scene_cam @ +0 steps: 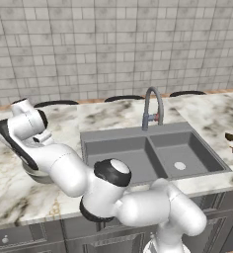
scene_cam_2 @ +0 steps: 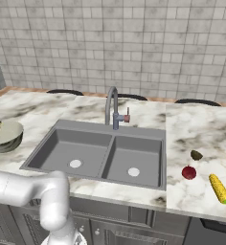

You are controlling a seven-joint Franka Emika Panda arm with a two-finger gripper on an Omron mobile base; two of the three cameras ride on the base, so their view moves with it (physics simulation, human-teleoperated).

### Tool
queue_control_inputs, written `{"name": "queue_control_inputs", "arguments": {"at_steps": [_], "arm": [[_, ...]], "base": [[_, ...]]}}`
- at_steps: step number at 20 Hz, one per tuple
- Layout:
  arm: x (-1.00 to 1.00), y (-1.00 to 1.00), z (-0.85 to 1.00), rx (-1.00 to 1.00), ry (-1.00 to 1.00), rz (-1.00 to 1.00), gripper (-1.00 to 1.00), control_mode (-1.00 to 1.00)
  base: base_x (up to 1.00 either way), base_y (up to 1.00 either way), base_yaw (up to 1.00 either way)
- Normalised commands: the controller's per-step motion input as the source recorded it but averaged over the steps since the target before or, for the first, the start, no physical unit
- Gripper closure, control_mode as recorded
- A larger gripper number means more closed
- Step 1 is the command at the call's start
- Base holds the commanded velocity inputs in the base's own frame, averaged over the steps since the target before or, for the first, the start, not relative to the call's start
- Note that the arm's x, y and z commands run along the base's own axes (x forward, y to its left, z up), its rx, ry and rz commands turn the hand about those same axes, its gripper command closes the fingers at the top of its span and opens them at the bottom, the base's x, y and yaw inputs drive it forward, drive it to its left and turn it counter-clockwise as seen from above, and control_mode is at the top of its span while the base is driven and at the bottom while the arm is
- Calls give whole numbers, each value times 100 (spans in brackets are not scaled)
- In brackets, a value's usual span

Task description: There is a mixed pile of frozen fruits and vegetables on the counter. Locate all the frozen vegetables and place the items in a bowl on the counter. Take all the frozen fruits and defrost them in a running sink.

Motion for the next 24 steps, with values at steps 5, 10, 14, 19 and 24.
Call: {"name": "queue_control_inputs", "arguments": {"at_steps": [5,10,14,19,24], "arm": [[34,-24,-40,1,-2,-10,100,-100],[13,-4,-38,1,-3,-9,100,-100],[0,7,-6,3,-1,-3,100,-100],[0,0,0,0,0,0,-100,-100],[0,0,0,0,0,-6,-100,-100]], "base": [[0,0,0],[0,0,0],[0,0,0],[0,0,0],[0,0,0]]}}
